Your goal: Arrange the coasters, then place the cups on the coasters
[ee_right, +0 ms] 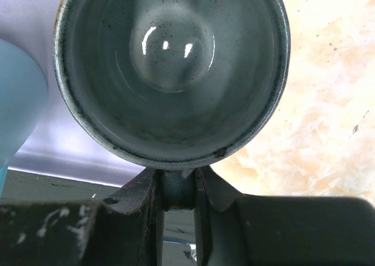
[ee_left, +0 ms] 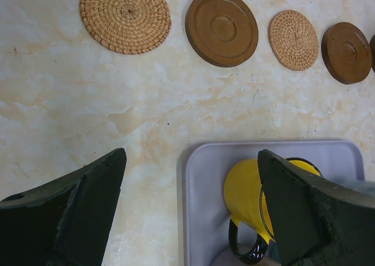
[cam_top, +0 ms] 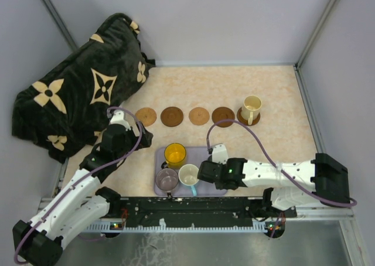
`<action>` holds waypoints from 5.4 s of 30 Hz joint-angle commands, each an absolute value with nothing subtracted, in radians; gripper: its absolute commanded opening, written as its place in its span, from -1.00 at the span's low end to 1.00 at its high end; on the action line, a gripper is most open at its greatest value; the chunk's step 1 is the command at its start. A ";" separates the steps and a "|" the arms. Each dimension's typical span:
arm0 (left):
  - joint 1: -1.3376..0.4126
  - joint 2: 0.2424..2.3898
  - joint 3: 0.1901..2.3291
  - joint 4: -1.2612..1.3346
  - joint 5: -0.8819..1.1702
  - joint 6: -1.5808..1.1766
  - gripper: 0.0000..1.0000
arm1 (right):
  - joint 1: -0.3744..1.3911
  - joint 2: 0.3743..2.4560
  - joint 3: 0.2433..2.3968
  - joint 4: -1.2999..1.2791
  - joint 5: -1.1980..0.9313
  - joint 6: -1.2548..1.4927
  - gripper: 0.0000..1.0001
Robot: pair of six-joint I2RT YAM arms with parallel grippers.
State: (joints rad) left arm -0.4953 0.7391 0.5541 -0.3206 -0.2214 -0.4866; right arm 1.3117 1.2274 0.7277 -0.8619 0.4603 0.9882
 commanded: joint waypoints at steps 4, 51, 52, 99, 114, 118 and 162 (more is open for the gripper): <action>-0.498 0.729 0.548 -0.295 -0.223 -0.492 0.99 | 1.322 1.220 0.847 -0.900 0.623 0.910 -1.00; -0.498 0.905 0.569 -0.173 -0.166 -0.452 0.99 | 0.573 1.688 1.172 -0.251 0.538 0.380 -1.00; -0.498 0.906 0.569 -0.172 -0.164 -0.453 0.99 | 0.571 1.686 1.159 -0.246 0.537 0.380 -1.00; -0.498 0.916 0.572 -0.176 -0.175 -0.460 0.99 | 0.550 1.589 1.012 -0.164 0.478 0.392 -1.00; -0.497 0.917 0.570 -0.176 -0.178 -0.466 0.99 | 0.551 1.577 0.980 -0.179 0.470 0.396 -0.19; -0.497 0.917 0.569 -0.179 -0.179 -0.467 0.99 | 0.551 1.575 0.984 -0.182 0.472 0.396 0.02; -0.497 0.847 0.584 -0.242 -0.183 -0.465 0.99 | 1.210 1.118 0.890 -0.663 0.459 0.803 0.25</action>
